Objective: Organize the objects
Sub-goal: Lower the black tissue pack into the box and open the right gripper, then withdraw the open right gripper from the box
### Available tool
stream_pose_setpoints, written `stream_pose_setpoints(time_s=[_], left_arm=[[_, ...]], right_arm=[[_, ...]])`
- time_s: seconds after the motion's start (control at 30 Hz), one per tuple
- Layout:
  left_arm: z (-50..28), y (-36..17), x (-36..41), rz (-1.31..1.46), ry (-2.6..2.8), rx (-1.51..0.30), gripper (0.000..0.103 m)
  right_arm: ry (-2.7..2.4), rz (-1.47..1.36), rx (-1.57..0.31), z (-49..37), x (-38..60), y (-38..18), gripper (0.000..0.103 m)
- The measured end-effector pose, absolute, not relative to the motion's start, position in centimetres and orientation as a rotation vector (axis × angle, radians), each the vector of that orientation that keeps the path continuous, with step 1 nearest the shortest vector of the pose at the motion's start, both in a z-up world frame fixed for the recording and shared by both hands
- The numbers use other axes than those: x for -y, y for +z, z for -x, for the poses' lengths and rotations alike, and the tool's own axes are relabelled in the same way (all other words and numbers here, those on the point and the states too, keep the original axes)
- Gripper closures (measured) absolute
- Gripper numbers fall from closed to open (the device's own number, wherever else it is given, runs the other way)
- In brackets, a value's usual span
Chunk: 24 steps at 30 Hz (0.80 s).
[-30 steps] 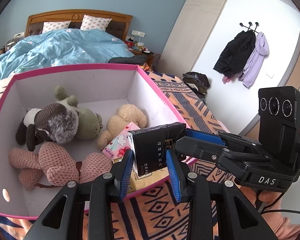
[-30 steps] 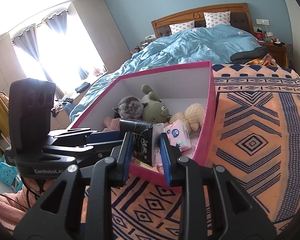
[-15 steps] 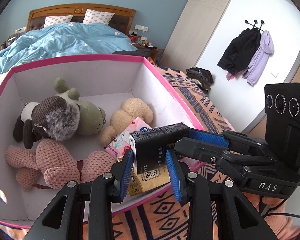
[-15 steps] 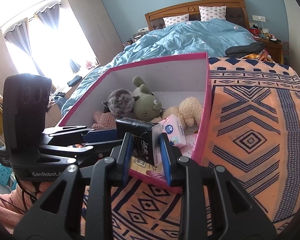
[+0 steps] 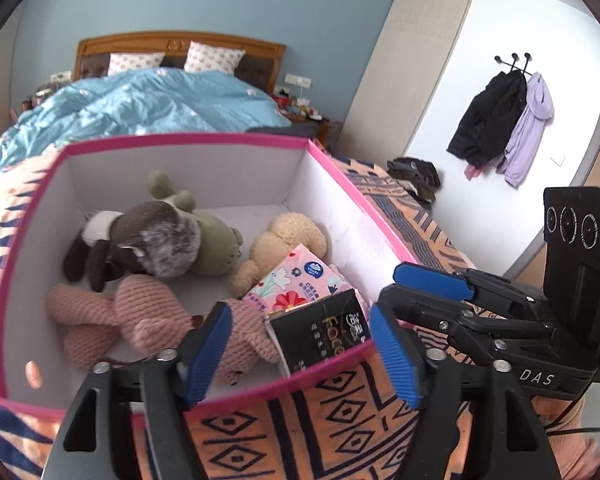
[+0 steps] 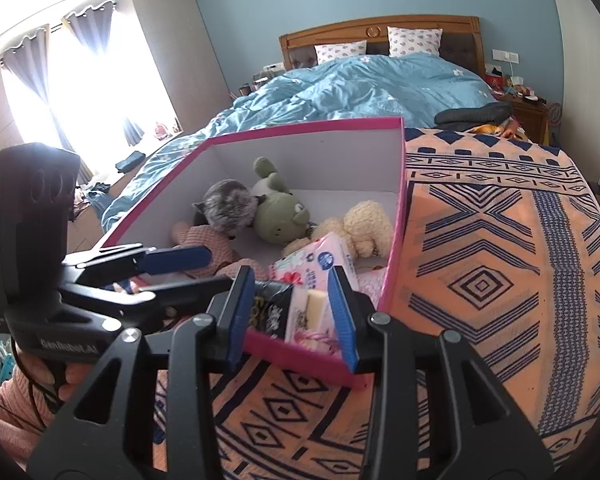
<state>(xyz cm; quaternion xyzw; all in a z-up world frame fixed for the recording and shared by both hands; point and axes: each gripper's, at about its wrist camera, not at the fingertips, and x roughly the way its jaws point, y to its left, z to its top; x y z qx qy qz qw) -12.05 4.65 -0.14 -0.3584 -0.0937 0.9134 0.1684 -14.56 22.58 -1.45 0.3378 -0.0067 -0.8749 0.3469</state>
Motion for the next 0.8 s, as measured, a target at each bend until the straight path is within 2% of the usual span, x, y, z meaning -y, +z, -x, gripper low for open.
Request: stream_pose_setpoints(time_s=[0.13, 0.2, 0.23, 0.3, 0.33, 0.53, 0.8], left_arm=[[8.9, 0.8, -3.9, 0.926, 2.666, 0.216, 0.012], [7.1, 0.9, -3.4, 0.893, 2.696, 0.204, 0.000], [6.2, 0.9, -3.1, 0.871, 2.716, 0.201, 0.000], [5.2, 0.7, -2.5, 0.872, 2.758, 0.201, 0.000], [4.6, 0.3, -2.2, 0.882, 2.782, 0.206, 0.000], [2.4, -1.5, -1.3, 0.931, 2.839, 0.224, 0.000], [1.0, -3.3, -0.7, 0.975, 2.890, 0.201, 0.000]], right_arm=[[-2.292, -0.793, -0.007, 12.1, -22.9, -1.1, 0.048], [-2.308, -0.746, -0.012, 10.7, -23.0, -0.9, 0.039], [-2.321, -0.721, -0.014, 9.8, -23.1, -0.9, 0.035], [-2.350, -0.695, -0.031, 8.4, -23.0, -1.2, 0.006], [-2.367, -0.687, -0.034, 7.9, -22.9, -1.5, 0.000], [-2.414, -0.770, -0.087, 5.7, -21.6, -4.4, 0.000], [-2.411, -0.758, -0.094, 3.8, -20.9, -5.3, 0.000]])
